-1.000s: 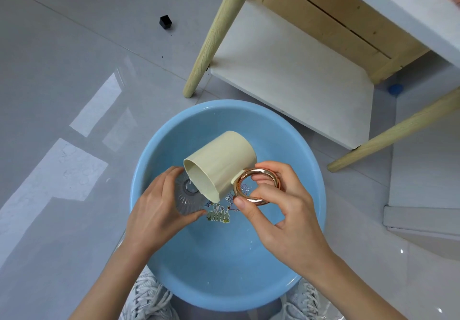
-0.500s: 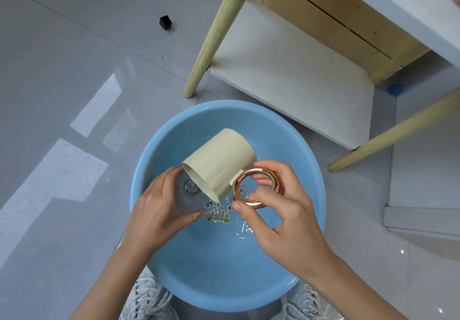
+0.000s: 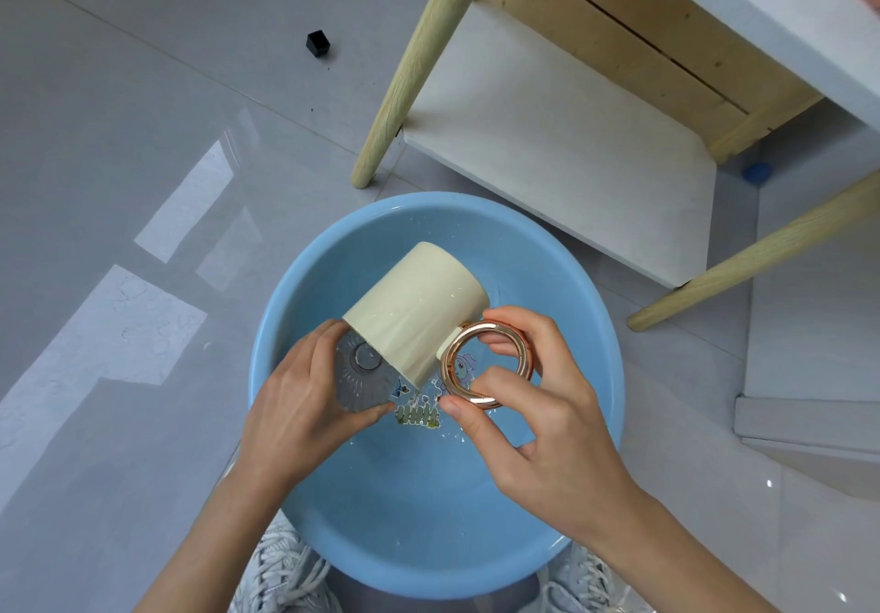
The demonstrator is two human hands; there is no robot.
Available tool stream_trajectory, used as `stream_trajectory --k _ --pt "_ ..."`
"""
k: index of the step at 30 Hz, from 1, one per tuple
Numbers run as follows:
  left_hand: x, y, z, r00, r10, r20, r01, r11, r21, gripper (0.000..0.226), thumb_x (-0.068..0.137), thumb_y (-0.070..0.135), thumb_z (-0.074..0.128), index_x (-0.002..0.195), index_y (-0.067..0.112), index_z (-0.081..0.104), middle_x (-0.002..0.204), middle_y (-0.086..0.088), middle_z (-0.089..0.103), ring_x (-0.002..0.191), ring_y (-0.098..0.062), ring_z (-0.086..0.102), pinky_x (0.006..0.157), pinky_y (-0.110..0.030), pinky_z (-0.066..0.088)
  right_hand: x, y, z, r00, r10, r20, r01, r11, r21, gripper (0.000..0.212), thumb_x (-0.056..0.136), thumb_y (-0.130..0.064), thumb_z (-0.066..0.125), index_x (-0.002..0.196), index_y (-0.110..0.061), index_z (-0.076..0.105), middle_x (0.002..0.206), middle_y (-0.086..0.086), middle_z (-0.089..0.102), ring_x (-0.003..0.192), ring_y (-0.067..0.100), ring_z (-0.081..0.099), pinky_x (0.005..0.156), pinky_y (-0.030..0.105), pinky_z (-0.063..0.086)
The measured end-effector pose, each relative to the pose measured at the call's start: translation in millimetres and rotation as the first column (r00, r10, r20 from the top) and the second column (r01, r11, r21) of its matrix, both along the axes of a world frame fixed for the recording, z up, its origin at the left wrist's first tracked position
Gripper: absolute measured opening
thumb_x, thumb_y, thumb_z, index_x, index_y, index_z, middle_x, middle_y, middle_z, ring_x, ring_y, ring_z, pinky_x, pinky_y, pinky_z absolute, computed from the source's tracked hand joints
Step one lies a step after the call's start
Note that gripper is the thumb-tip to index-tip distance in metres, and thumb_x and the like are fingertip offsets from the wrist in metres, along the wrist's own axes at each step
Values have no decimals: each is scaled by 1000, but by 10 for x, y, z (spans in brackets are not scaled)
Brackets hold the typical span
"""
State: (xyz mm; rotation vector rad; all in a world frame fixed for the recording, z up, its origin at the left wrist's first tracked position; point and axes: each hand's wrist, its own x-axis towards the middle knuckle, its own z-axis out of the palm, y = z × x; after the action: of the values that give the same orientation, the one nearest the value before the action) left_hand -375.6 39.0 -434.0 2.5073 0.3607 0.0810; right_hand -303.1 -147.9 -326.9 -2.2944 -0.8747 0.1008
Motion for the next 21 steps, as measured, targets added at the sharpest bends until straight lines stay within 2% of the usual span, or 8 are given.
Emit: stream_trajectory --k 8,14,21 --pt "4 -2 18 1000 -12 -2 12 1000 29 98 39 45 92 117 7 47 102 -10 66 84 -30 67 59 -33 54 -2 -2 8 998 32 47 -31 999 -31 29 88 -26 65 69 -5 62 118 18 51 103 24 56 89 30 46" --pt "9 4 5 1000 -22 11 21 999 37 98 40 44 92 118 6 47 103 -10 66 86 -30 66 60 -34 54 -5 -22 -12 997 50 64 -46 997 -59 30 89 -26 64 68 -5 62 121 21 50 105 27 56 91 32 46" --pt "4 14 -19 999 -16 43 17 1000 -18 100 44 46 91 123 10 41 115 -10 64 100 -18 50 68 -36 54 -12 -43 -16 990 91 109 -79 991 -111 29 89 -24 66 69 -4 61 124 24 51 104 28 55 91 29 45"
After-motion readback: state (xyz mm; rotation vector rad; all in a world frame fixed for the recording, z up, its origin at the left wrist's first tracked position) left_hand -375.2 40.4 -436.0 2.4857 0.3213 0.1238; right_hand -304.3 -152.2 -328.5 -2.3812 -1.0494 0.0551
